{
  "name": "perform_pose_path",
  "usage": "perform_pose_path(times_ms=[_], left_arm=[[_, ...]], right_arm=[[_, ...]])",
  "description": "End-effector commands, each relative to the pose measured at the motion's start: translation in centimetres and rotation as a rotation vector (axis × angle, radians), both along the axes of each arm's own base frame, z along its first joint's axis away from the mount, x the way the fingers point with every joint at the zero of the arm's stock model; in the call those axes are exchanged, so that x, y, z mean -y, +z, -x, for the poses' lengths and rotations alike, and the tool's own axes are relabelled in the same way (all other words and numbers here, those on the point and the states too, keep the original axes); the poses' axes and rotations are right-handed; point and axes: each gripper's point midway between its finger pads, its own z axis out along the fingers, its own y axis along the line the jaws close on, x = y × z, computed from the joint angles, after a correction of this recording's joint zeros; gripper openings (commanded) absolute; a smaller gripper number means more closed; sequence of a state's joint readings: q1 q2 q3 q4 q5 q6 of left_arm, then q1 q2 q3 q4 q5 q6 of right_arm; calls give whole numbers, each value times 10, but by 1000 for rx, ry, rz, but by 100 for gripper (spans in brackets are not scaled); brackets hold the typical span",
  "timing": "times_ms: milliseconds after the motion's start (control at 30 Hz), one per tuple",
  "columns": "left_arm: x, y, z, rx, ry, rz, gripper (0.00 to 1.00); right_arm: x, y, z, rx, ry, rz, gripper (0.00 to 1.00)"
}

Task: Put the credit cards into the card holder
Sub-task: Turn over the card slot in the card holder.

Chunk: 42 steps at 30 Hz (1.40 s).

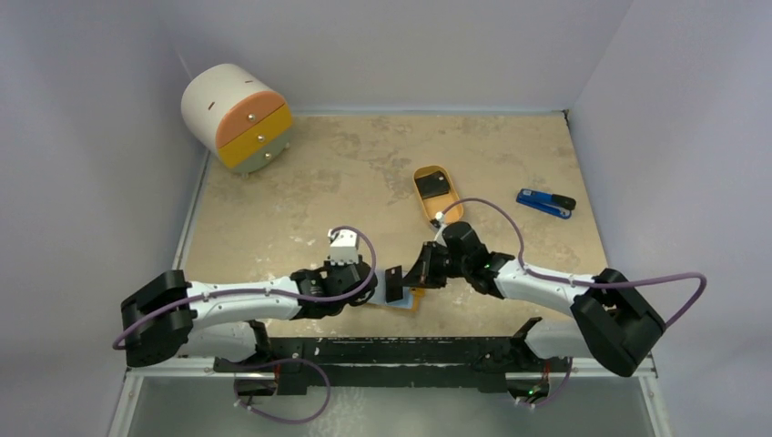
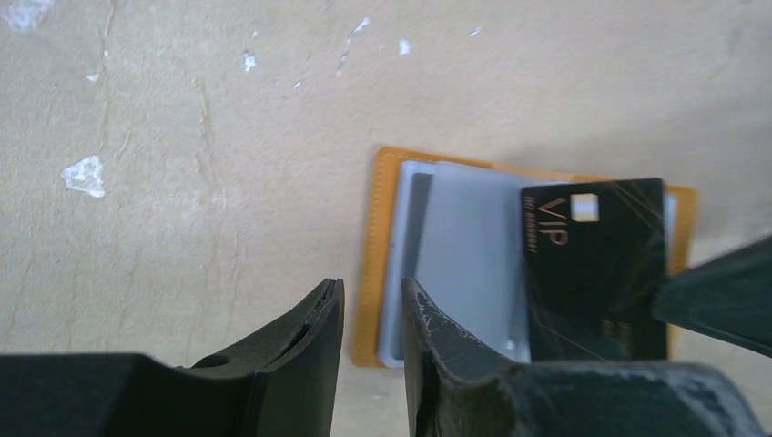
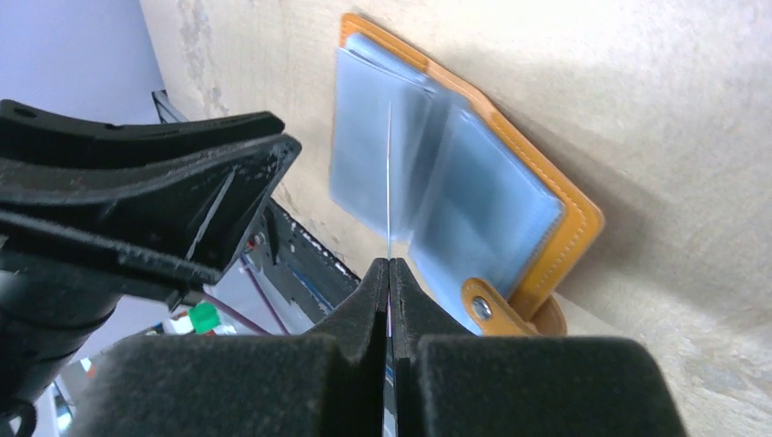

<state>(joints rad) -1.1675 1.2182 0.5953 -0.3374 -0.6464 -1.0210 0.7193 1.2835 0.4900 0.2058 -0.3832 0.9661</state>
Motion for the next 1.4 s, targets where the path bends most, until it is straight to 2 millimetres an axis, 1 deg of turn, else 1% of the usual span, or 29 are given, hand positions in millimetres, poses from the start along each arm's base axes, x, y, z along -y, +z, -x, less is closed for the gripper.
perform_pose_path(times_ms=[0, 100, 267, 367, 533, 667, 867, 1033, 1200, 1367], left_arm=[[3, -14, -4, -17, 23, 28, 28], [6, -22, -3, -27, 23, 30, 27], [5, -31, -3, -40, 34, 19, 25], [5, -35, -1, -49, 33, 30, 24], [2, -39, 1, -57, 37, 31, 24], [0, -44, 4, -69, 38, 25, 23], [-4, -51, 7, -84, 44, 17, 22], [-4, -52, 7, -85, 43, 16, 22], [-3, -44, 5, -72, 45, 27, 22], [-1, -36, 3, -62, 45, 40, 22]], right_arm=[[3, -3, -1, -19, -64, -23, 0], [8, -8, 4, -33, -76, -17, 0], [13, -10, 10, -40, -84, -25, 0], [9, -12, 13, -50, -61, -38, 0], [3, -14, 10, -55, -52, -57, 0], [-2, -12, 7, -50, -49, -83, 0], [-3, -6, 8, -33, -39, -105, 0], [-1, 3, 8, -7, -40, -120, 0], [-2, 6, 9, 3, -28, -131, 0], [-3, 0, 10, -6, -12, -113, 0]])
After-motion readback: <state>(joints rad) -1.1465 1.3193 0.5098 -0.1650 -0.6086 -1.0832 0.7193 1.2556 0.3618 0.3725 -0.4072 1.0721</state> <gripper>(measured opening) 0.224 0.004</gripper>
